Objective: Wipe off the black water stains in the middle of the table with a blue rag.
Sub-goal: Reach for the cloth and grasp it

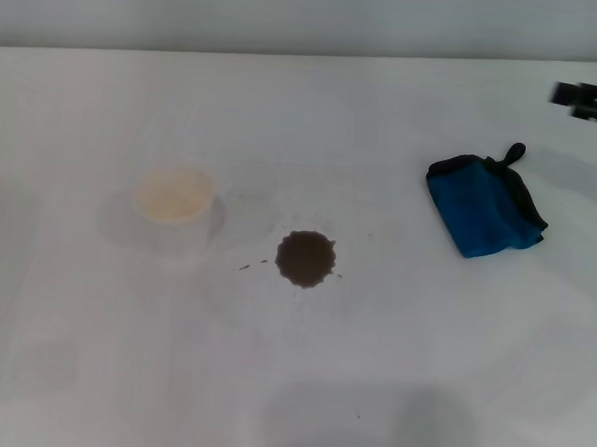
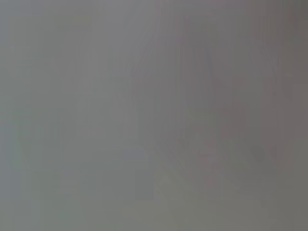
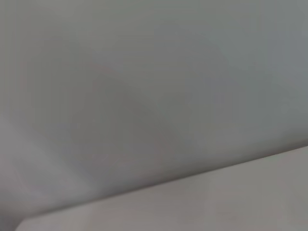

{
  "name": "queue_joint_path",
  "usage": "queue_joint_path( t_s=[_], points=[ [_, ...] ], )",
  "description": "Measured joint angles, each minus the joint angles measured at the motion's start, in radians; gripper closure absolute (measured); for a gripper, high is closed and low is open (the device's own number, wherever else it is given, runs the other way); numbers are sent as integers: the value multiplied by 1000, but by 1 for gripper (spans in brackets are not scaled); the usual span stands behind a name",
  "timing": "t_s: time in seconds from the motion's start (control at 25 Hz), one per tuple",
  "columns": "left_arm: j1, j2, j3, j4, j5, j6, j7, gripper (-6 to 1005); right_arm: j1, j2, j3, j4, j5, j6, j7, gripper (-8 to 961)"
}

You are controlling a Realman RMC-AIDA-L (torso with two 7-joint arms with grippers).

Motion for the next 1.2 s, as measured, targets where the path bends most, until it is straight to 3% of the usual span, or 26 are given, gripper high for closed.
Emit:
queue_joint_path(
  t_s=[0.16, 0.4, 0.48, 0.68, 1.2],
  points=[
    [-15, 0, 0, -2, -48, -3, -18, 109, 52, 7, -79, -108, -115, 68, 112, 449],
    [-53, 1, 0, -2, -53, -13, -19, 108, 107, 47, -154, -261, -294, 115, 246, 453],
    [-63, 2, 0, -3, -54, -17, -19, 108, 127, 73, -181, -326, -400, 117, 305, 454],
    [-73, 1, 1, -3, -54, -23, -13, 108, 145, 103, -196, -397, -491, 126, 360, 456],
    [-102, 0, 2, -3, -49, -52, -11, 109, 166, 138, -298, -535, -593, 186, 476, 463]
  ],
)
